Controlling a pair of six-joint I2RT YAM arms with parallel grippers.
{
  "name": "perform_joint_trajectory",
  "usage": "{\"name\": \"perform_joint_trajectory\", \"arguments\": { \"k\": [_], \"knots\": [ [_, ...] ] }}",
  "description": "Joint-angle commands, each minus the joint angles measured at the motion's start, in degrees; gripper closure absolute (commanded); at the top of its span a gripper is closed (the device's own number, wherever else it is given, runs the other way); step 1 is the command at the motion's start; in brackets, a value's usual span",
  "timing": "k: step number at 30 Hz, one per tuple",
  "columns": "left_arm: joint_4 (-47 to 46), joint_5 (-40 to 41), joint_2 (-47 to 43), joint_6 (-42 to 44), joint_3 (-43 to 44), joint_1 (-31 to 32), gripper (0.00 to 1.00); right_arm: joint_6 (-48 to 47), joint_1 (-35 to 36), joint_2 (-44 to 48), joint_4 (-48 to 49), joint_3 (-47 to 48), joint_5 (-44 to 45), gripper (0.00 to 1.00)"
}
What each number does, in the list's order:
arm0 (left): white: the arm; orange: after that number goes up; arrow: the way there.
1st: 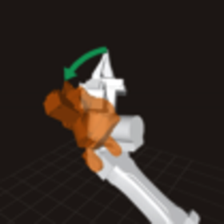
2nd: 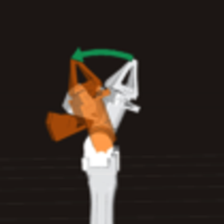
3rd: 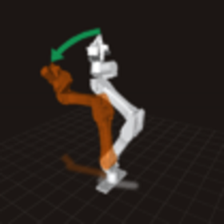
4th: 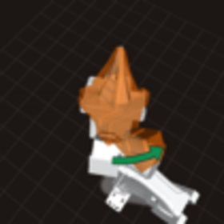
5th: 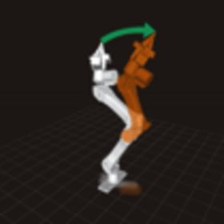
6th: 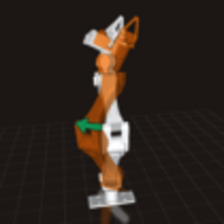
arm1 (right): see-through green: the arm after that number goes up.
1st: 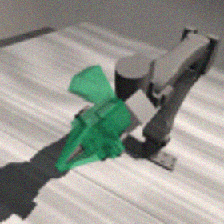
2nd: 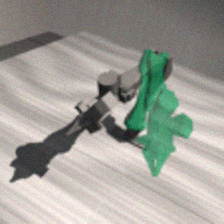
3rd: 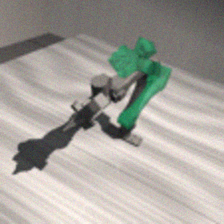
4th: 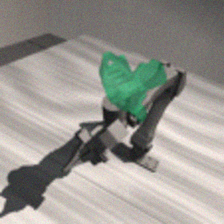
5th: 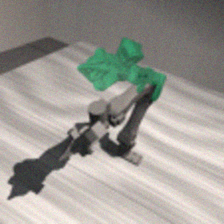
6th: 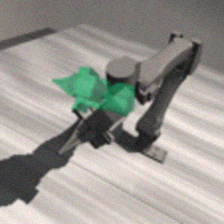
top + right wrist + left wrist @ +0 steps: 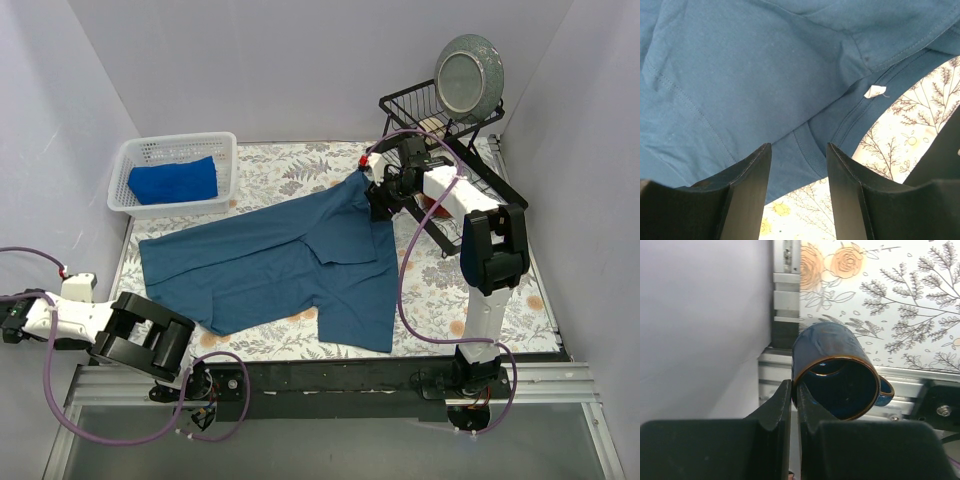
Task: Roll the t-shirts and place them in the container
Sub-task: Fold the T-shirt at the center of the board.
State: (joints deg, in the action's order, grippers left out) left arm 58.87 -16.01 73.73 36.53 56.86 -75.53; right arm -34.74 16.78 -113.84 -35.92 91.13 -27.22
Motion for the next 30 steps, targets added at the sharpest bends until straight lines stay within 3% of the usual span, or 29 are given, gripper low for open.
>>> {"name": "perform_joint_trajectory", "arguments": {
  "k": [1,10,11,14,15,18,22,26,30],
  "knots": [
    [-1.57,-2.80,-1.84,-0.23,-2.19,-0.06,1.00,-0.24,0.01,-0.42,0.76,-0.78,-1.34,0.44],
    [-3.32,-2.10,-1.84,-0.24,-2.11,-0.06,1.00,-0.15,0.01,-0.59,1.20,-1.66,-1.34,0.44],
    [-3.24,-1.92,-1.58,0.03,-1.93,-0.06,0.97,-0.15,-0.08,-0.59,1.12,-1.83,-1.43,0.44],
    [-2.89,-1.74,-1.75,0.38,-1.06,-0.06,0.72,-0.15,-0.08,-0.68,1.20,-1.83,-1.52,0.44],
    [-2.10,-2.09,-1.84,0.47,-0.27,-0.06,0.68,-0.15,-0.08,-0.68,1.29,-1.92,-1.43,0.44],
    [3.60,-6.47,-1.49,0.82,6.75,-0.06,0.59,-0.06,-0.08,-0.68,1.82,-2.19,-1.34,0.44],
    [20.37,-17.62,1.58,3.73,18.18,0.81,0.52,0.29,-0.08,-1.38,1.38,-2.45,-1.95,0.45],
    [20.32,-20.81,-1.74,-2.25,20.31,10.29,0.46,0.29,-0.08,-0.42,2.34,-2.71,-2.57,0.45],
    [16.82,-24.68,-1.67,-15.05,18.30,25.64,0.43,0.64,-0.08,0.29,4.10,-1.14,-3.19,0.45]
  ]
}}
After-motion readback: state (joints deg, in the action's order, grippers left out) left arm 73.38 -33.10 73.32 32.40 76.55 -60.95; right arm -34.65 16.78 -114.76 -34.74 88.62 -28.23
